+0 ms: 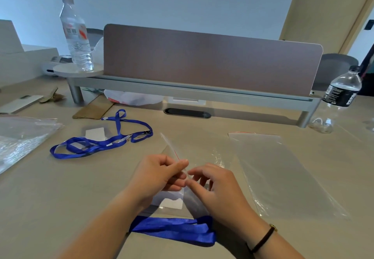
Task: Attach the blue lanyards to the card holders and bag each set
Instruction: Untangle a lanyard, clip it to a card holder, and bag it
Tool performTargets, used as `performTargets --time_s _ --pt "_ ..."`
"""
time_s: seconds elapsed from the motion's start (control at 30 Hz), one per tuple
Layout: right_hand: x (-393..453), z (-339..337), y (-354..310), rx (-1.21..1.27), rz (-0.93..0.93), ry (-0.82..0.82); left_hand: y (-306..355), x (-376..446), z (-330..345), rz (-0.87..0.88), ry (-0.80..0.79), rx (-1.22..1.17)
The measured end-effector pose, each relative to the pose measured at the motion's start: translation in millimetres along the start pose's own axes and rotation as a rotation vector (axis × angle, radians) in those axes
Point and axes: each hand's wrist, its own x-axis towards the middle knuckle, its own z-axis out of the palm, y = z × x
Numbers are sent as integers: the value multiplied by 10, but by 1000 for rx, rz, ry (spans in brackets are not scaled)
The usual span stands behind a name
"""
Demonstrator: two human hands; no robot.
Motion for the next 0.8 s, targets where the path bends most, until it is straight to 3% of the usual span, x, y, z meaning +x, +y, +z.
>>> performTargets --time_s 0.5,0.7,0.8 --pt "-71 -135 -104 962 505 -58 6 -64 100 113 -62 -87" --pt "-26 -132 -52 1074 514 -48 19 -84 120 138 -77 -86" --pt "-77 -131 -108 869 374 -20 11 -93 121 155 -87 -61"
